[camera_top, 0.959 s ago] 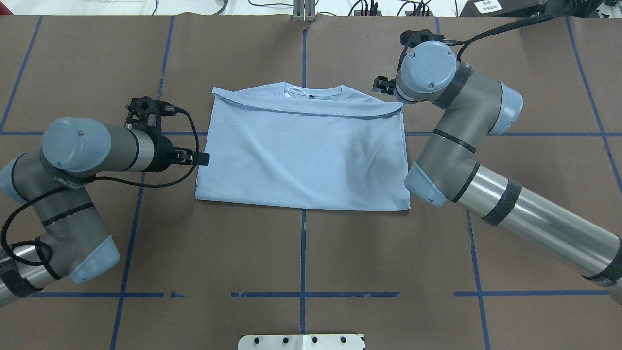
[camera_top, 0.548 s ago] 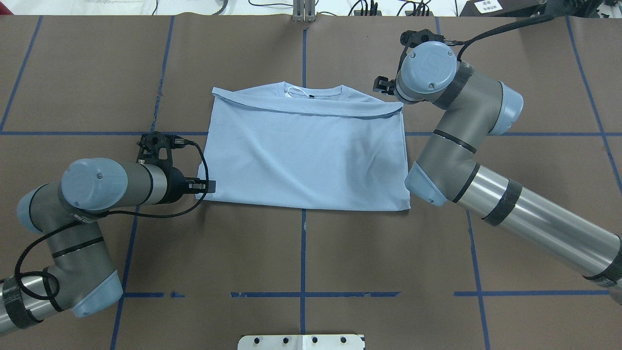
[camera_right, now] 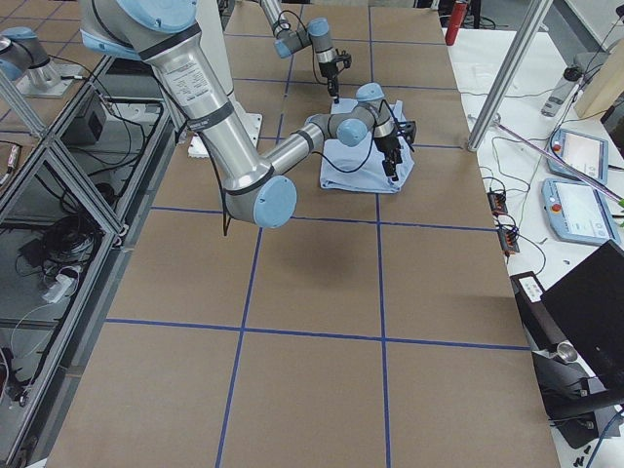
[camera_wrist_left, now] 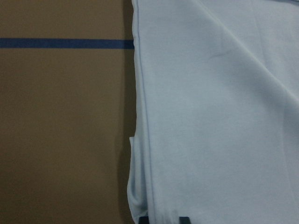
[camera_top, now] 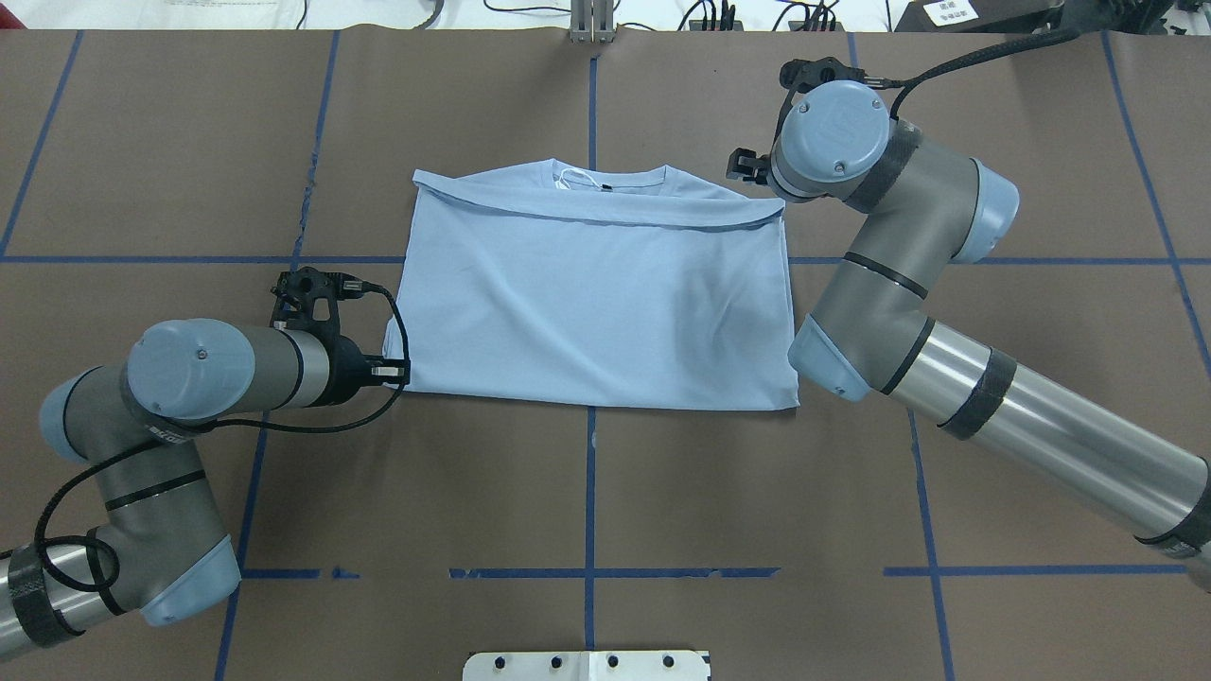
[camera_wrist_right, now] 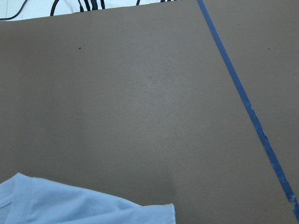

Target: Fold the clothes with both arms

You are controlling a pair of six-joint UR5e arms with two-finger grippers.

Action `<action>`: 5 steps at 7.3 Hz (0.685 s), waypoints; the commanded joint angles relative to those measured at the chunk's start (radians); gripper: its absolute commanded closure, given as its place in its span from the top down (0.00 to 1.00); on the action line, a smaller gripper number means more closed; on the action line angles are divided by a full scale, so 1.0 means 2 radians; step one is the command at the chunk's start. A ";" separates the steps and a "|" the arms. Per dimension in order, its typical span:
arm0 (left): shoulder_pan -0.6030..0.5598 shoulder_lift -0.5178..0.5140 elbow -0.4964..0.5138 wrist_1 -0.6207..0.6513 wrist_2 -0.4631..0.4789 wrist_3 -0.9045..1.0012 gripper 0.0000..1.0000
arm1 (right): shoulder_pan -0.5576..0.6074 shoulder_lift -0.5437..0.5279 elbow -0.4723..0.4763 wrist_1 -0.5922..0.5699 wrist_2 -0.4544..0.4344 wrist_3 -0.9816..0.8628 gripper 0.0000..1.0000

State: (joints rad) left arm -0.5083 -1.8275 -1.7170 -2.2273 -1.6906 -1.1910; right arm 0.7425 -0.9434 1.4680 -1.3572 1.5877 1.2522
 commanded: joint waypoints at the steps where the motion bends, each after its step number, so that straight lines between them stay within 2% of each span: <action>1: -0.002 0.010 -0.005 0.001 0.000 0.007 0.00 | 0.000 0.000 0.000 0.001 0.000 0.000 1.00; 2: -0.013 0.019 -0.004 0.001 0.001 0.039 0.00 | 0.000 0.000 0.000 0.000 0.000 0.000 1.00; 3: -0.055 0.019 0.006 0.002 -0.001 0.099 0.00 | 0.000 0.000 0.000 0.000 0.000 0.000 1.00; 5: -0.128 -0.003 0.069 0.000 -0.001 0.172 0.00 | -0.001 0.000 0.000 0.001 -0.001 0.004 1.00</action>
State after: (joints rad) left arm -0.6808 -1.8036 -1.6542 -2.2248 -1.6926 -0.9307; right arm 0.7419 -0.9434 1.4676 -1.3572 1.5867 1.2542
